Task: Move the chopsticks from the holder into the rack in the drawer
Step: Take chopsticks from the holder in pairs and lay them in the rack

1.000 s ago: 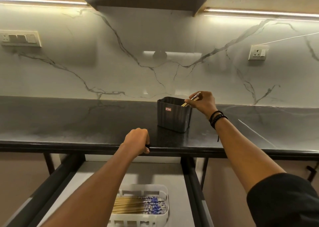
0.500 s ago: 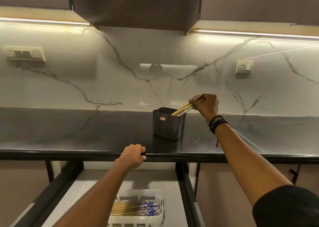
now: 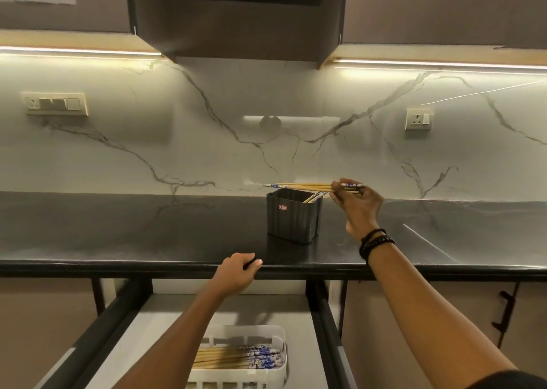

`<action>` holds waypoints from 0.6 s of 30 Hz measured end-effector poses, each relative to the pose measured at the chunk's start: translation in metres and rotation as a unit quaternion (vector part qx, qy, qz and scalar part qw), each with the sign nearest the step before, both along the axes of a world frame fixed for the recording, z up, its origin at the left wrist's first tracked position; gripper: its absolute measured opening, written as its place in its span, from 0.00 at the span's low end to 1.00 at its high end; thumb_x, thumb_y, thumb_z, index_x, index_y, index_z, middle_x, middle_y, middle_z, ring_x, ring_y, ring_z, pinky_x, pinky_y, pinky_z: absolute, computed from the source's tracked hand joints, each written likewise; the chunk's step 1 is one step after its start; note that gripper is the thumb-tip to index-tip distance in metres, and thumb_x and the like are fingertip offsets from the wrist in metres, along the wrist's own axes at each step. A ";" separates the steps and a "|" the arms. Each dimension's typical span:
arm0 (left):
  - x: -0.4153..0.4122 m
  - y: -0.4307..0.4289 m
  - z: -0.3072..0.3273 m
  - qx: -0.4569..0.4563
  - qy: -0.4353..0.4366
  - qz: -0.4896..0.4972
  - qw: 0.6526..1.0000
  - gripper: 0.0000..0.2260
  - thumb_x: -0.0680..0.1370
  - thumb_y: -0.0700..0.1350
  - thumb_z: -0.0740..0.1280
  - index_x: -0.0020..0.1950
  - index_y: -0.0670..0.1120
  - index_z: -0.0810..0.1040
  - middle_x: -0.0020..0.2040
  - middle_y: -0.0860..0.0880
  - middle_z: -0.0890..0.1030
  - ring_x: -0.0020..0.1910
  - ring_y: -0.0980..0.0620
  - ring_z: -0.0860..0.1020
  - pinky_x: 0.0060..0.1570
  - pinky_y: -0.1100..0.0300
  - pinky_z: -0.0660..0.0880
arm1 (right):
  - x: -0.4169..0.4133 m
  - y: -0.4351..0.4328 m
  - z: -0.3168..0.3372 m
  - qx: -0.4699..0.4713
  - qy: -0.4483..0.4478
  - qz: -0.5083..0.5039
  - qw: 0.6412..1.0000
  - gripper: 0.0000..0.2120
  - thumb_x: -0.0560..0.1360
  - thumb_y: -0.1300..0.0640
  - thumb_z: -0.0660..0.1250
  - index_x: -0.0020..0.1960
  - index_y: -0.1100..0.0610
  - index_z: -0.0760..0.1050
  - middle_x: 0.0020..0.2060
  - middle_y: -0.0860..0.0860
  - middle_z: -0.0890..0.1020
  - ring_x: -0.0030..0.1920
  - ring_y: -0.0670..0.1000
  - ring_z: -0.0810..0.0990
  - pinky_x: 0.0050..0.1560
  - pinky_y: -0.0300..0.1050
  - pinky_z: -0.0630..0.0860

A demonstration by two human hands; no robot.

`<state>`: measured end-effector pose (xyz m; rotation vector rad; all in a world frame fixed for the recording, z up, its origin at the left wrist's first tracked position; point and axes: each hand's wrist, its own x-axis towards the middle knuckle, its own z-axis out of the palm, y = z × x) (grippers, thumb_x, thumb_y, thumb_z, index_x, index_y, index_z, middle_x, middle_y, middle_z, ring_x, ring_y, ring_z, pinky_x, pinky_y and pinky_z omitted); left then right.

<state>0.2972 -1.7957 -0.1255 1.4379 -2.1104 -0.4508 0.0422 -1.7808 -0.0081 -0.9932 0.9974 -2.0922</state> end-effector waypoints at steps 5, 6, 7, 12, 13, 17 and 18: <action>-0.016 0.017 0.027 0.067 0.289 -0.008 0.955 0.17 0.79 0.57 0.61 0.56 0.46 0.79 0.54 0.48 0.80 0.55 0.50 0.78 0.58 0.54 0.75 | 0.022 0.017 -0.028 -0.025 -0.065 0.099 0.993 0.10 0.71 0.67 0.72 0.52 0.67 0.79 0.51 0.63 0.83 0.53 0.58 0.83 0.48 0.43 0.83; -0.020 0.021 0.033 0.099 0.350 -0.023 0.931 0.15 0.78 0.59 0.62 0.56 0.51 0.78 0.54 0.51 0.79 0.55 0.53 0.77 0.57 0.56 0.75 | 0.027 0.021 -0.034 -0.023 -0.077 0.119 0.990 0.11 0.71 0.67 0.72 0.53 0.67 0.79 0.52 0.62 0.83 0.53 0.58 0.83 0.48 0.43 0.83; -0.024 0.024 0.040 0.126 0.405 -0.037 0.905 0.15 0.77 0.59 0.62 0.58 0.53 0.76 0.56 0.52 0.78 0.57 0.54 0.76 0.58 0.55 0.75 | 0.032 0.025 -0.040 -0.021 -0.084 0.138 0.987 0.11 0.71 0.67 0.72 0.53 0.67 0.79 0.52 0.62 0.83 0.53 0.58 0.83 0.49 0.44 0.83; -0.038 0.027 0.059 0.169 0.596 -0.020 0.785 0.18 0.77 0.54 0.66 0.61 0.44 0.77 0.57 0.45 0.83 0.57 0.46 0.81 0.54 0.50 0.80 | 0.050 0.041 -0.061 -0.005 -0.085 0.189 0.978 0.11 0.71 0.66 0.72 0.53 0.65 0.79 0.51 0.61 0.84 0.52 0.57 0.85 0.48 0.44 0.83; -0.039 0.026 0.060 0.167 0.630 -0.005 0.759 0.15 0.77 0.51 0.67 0.58 0.43 0.78 0.54 0.44 0.84 0.53 0.46 0.83 0.50 0.51 0.81 | 0.054 0.043 -0.064 0.002 -0.083 0.194 0.978 0.12 0.71 0.65 0.72 0.53 0.65 0.79 0.51 0.60 0.84 0.52 0.57 0.85 0.48 0.44 0.83; -0.033 0.028 0.055 0.175 0.721 0.004 0.670 0.09 0.77 0.42 0.68 0.55 0.40 0.79 0.46 0.41 0.85 0.46 0.46 0.85 0.40 0.54 0.83 | 0.062 0.046 -0.081 0.008 -0.100 0.222 0.970 0.12 0.67 0.64 0.74 0.50 0.63 0.81 0.50 0.60 0.85 0.53 0.57 0.85 0.46 0.43 0.83; -0.031 0.029 0.053 0.176 0.726 -0.003 0.664 0.09 0.78 0.41 0.68 0.56 0.39 0.78 0.46 0.40 0.85 0.46 0.46 0.85 0.39 0.55 0.83 | 0.064 0.046 -0.086 0.010 -0.108 0.228 0.968 0.11 0.67 0.64 0.74 0.49 0.62 0.81 0.50 0.60 0.85 0.53 0.57 0.85 0.45 0.43 0.83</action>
